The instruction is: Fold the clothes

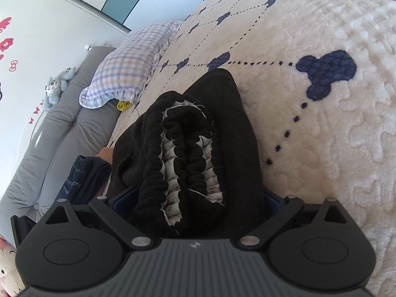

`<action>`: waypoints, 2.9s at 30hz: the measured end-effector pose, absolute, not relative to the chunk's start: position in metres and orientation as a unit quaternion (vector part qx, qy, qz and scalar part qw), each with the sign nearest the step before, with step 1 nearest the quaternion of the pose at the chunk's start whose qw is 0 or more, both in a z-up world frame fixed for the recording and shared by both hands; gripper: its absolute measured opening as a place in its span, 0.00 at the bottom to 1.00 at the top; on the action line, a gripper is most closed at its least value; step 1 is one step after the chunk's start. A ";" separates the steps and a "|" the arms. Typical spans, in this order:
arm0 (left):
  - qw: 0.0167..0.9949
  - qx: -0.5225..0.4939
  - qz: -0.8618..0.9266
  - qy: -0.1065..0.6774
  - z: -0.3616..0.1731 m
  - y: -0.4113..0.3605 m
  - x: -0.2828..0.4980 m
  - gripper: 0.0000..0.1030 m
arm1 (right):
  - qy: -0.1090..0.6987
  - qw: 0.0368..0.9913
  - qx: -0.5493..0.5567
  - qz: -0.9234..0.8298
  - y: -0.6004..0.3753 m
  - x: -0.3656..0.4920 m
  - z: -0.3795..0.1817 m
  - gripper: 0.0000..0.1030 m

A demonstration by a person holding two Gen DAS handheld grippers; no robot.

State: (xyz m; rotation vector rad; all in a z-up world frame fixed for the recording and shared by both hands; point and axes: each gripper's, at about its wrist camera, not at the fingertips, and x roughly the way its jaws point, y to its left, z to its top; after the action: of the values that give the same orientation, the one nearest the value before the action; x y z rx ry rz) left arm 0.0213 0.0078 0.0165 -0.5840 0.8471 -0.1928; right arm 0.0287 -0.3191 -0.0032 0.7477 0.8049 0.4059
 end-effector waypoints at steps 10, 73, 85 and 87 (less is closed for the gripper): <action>0.866 -0.301 -0.101 0.387 0.028 0.009 0.016 0.74 | 0.343 0.888 0.251 0.175 -0.297 0.007 0.046 0.56; 0.933 -0.009 -0.237 0.272 0.216 -0.260 -0.086 0.84 | -0.018 0.940 0.225 -0.257 -0.694 -0.348 0.204 0.89; 0.973 0.100 -0.062 0.196 0.296 -0.112 -0.134 0.84 | 0.037 0.974 0.212 -0.063 -0.499 -0.268 0.243 0.90; 0.976 0.101 -0.032 0.190 0.305 -0.082 -0.142 0.84 | 0.058 0.976 0.207 -0.024 -0.467 -0.246 0.242 0.90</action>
State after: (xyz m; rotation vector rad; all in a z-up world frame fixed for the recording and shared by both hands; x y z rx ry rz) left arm -0.1421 -0.0821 0.3046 0.2032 0.3839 -0.0644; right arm -0.2459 -0.4670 0.2420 0.4175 0.1169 -0.0480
